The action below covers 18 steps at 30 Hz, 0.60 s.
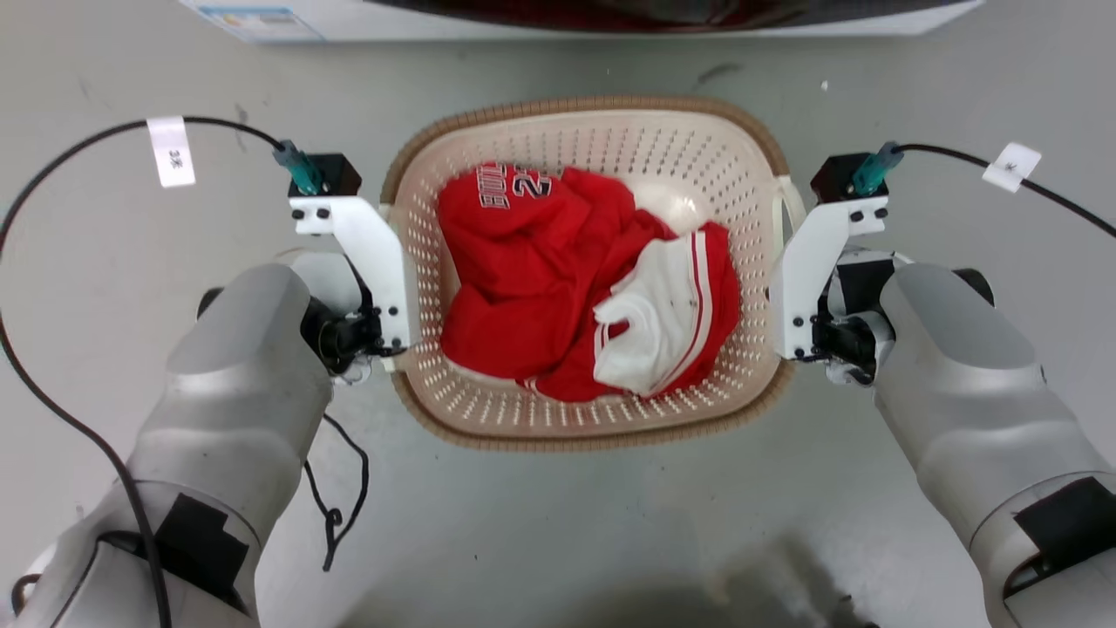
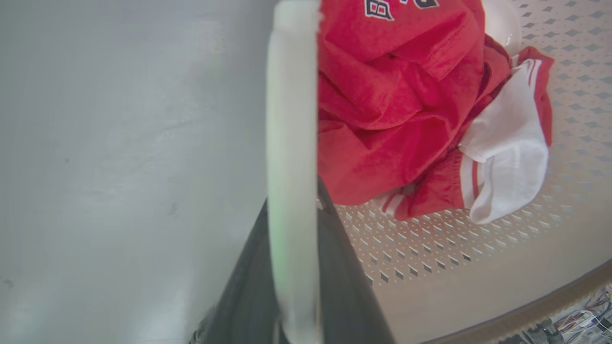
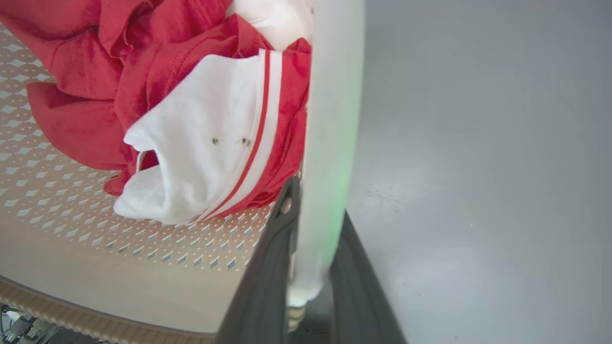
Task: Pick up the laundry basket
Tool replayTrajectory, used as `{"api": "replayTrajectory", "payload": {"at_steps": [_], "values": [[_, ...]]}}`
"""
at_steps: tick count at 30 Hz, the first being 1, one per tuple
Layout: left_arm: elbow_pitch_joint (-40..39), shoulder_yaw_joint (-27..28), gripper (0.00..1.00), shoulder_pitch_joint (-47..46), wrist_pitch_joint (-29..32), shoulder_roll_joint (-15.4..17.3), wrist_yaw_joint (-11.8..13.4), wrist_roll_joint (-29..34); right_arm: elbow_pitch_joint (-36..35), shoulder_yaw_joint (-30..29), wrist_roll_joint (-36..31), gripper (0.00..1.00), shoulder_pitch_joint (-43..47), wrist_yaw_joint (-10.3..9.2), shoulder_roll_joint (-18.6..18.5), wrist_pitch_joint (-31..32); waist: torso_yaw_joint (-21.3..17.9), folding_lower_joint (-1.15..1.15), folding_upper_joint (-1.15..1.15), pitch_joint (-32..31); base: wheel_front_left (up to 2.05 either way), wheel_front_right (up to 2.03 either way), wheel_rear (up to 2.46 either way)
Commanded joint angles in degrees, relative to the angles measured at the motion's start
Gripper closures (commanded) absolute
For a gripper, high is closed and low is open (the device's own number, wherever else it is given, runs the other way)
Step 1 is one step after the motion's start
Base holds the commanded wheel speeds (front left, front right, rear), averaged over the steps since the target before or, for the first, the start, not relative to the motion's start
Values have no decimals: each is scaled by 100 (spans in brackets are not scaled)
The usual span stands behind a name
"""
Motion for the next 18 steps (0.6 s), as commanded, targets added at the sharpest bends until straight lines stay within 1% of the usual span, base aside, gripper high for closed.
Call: {"api": "replayTrajectory", "payload": {"at_steps": [1, 9, 18], "values": [[-84, -60, 100, 70, 100, -269, -84, -107, -69, 74, 101, 100, 55, 79, 196, 100, 26, 0, 0, -324, 0, 0, 0], [-33, -202, 100, 344, 451, -352, -86, -426, -22, 284, 433, 100, 308, 80, 219, 606, 44, 0, 0, -1096, 0, 0, 0], [40, -326, 100, 715, 1016, -466, -93, -764, -89, 513, 921, 100, 702, 84, 244, 1255, 49, 0, 0, -1991, 0, 0, 0]]}}
